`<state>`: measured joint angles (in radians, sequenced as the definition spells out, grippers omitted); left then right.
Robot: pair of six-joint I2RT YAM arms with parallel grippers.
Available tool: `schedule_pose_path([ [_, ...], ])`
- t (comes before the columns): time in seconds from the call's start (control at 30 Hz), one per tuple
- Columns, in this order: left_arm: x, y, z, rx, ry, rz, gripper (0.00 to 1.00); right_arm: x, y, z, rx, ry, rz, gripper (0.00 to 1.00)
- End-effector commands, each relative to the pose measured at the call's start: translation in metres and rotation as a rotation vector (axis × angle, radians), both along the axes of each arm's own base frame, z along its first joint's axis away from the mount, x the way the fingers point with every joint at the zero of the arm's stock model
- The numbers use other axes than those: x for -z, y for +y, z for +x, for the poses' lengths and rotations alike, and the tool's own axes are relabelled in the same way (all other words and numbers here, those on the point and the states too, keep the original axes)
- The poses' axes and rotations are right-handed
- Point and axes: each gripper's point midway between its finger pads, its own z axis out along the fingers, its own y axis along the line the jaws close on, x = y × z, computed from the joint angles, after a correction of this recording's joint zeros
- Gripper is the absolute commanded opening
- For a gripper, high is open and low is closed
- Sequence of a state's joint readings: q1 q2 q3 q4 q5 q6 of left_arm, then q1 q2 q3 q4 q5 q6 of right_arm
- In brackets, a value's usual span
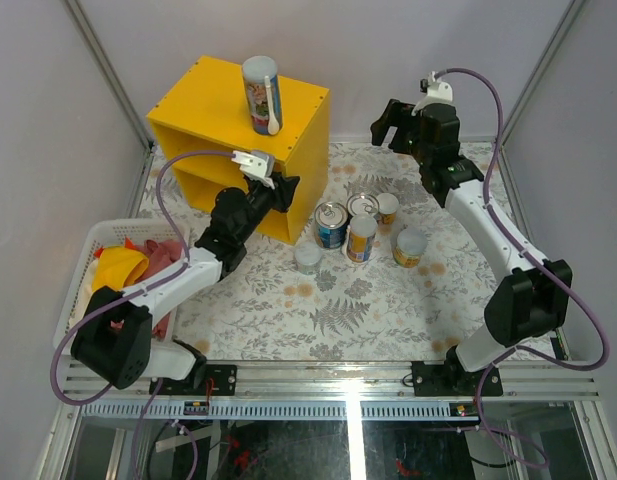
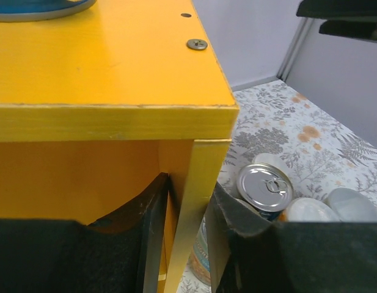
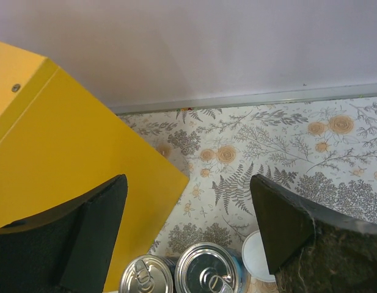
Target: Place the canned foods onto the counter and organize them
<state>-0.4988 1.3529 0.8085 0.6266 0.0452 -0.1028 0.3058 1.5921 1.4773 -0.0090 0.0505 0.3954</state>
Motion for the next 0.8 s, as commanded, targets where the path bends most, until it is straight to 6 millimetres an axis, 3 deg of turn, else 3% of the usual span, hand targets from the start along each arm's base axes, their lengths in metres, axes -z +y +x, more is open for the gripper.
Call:
schedule_pose_path([
  [0.0,-0.024,-0.052,-0.036,0.230,-0.047,-0.033,0.00,-0.036,-0.002,-0.009,0.007,-0.095,0.005,0.89],
  [0.37,-0.025,-0.083,-0.067,0.353,-0.039,-0.028,0.00,-0.058,0.012,-0.024,-0.100,-0.131,0.015,0.87],
  [0.77,-0.022,-0.118,-0.097,0.480,-0.016,-0.024,0.00,-0.117,0.051,-0.067,-0.361,-0.255,-0.002,0.87],
])
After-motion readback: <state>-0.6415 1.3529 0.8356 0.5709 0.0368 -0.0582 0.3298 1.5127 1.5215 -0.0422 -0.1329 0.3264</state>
